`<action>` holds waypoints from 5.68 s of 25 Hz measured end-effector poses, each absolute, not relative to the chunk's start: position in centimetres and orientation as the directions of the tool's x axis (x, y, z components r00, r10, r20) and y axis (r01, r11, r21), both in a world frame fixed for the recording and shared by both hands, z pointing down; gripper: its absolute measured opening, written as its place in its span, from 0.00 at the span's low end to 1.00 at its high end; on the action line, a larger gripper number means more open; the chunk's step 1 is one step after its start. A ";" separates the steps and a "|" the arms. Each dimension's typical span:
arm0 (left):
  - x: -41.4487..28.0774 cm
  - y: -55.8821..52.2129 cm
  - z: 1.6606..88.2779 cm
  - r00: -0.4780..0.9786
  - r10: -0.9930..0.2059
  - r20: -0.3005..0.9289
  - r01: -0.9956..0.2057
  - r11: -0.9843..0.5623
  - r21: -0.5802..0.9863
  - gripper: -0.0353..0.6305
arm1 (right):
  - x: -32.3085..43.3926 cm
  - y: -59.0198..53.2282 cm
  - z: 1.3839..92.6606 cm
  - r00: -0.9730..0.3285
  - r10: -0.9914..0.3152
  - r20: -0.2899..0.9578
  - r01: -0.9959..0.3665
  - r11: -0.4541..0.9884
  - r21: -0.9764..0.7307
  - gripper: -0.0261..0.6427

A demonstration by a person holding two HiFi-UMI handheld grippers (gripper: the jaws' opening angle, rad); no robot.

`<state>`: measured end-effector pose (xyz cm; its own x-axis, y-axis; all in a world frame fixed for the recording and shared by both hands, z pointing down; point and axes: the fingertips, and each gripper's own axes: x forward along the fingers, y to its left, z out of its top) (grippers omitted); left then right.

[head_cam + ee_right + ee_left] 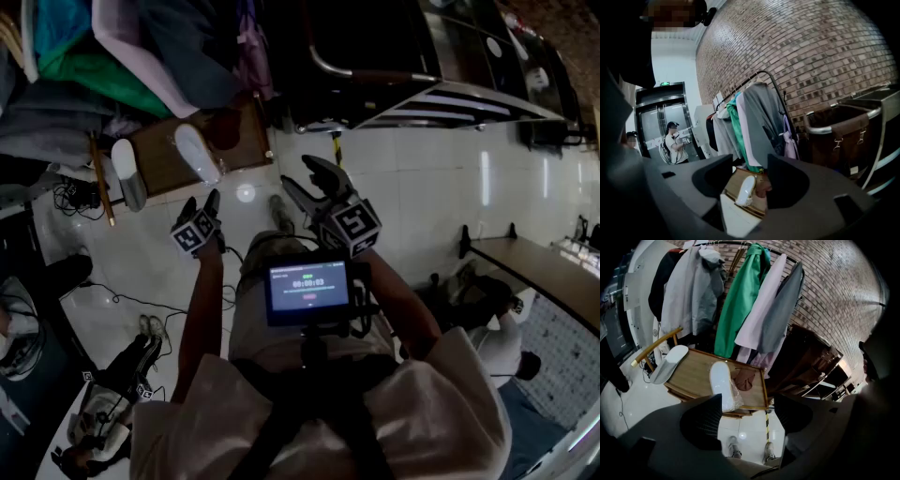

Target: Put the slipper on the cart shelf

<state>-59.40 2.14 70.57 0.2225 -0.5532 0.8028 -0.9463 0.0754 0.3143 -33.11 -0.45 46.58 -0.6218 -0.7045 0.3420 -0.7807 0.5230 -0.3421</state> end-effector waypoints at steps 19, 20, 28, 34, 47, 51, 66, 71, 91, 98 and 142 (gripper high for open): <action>-61.7 -3.4 85.3 0.199 -0.347 0.917 -0.945 0.181 0.273 0.60 | -36.9 -3.9 54.2 -0.588 -0.653 0.477 -0.809 0.486 -0.331 0.41; -61.7 -3.7 85.7 0.199 -0.340 0.919 -0.948 0.172 0.269 0.60 | -37.3 -4.3 54.6 -0.589 -0.649 0.481 -0.808 0.487 -0.333 0.41; -59.8 -5.9 87.9 0.188 -0.299 0.935 -0.956 0.161 0.244 0.61 | -38.2 -6.3 56.2 -0.616 -0.601 0.509 -0.786 0.511 -0.347 0.41; -59.4 -5.9 90.0 0.196 -0.248 0.949 -0.953 0.181 0.244 0.65 | -38.1 -5.2 56.8 -0.609 -0.597 0.523 -0.792 0.491 -0.362 0.41; -62.5 -8.2 92.1 0.065 -0.221 0.973 -0.992 0.093 0.088 0.66 | -35.8 -2.2 59.8 -0.539 -0.604 0.587 -0.843 0.384 -0.377 0.41; -63.3 -8.2 92.4 0.060 -0.205 0.977 -0.991 0.106 0.083 0.66 | -35.6 -2.0 60.1 -0.531 -0.612 0.586 -0.847 0.363 -0.388 0.41; -64.7 -7.7 94.4 0.145 -0.201 0.969 -0.974 0.142 0.175 0.68 | -34.9 -0.2 61.5 -0.516 -0.593 0.618 -0.854 0.305 -0.421 0.41; -64.9 -7.9 94.4 0.136 -0.191 0.972 -0.975 0.148 0.165 0.68 | -34.4 -0.4 61.5 -0.511 -0.595 0.620 -0.857 0.301 -0.418 0.41; -65.5 -8.7 94.8 0.139 -0.162 0.977 -0.971 0.171 0.166 0.71 | -34.5 0.3 62.5 -0.494 -0.590 0.639 -0.865 0.258 -0.431 0.41; -64.4 -8.4 92.8 0.309 -0.195 0.931 -0.908 0.232 0.350 0.63 | -34.5 0.3 62.8 -0.517 -0.580 0.629 -0.852 0.278 -0.444 0.41; -51.7 1.0 71.7 0.709 -0.441 0.550 -0.510 0.218 0.832 0.32 | -38.4 1.9 61.2 -0.688 -0.510 0.516 -0.703 0.292 -0.649 0.41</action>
<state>-51.66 0.98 71.70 0.7088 -0.4414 0.5503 -0.5104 0.2177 0.8319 -38.39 1.86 61.24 -0.6879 -0.5104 0.5160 -0.7030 0.2917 -0.6486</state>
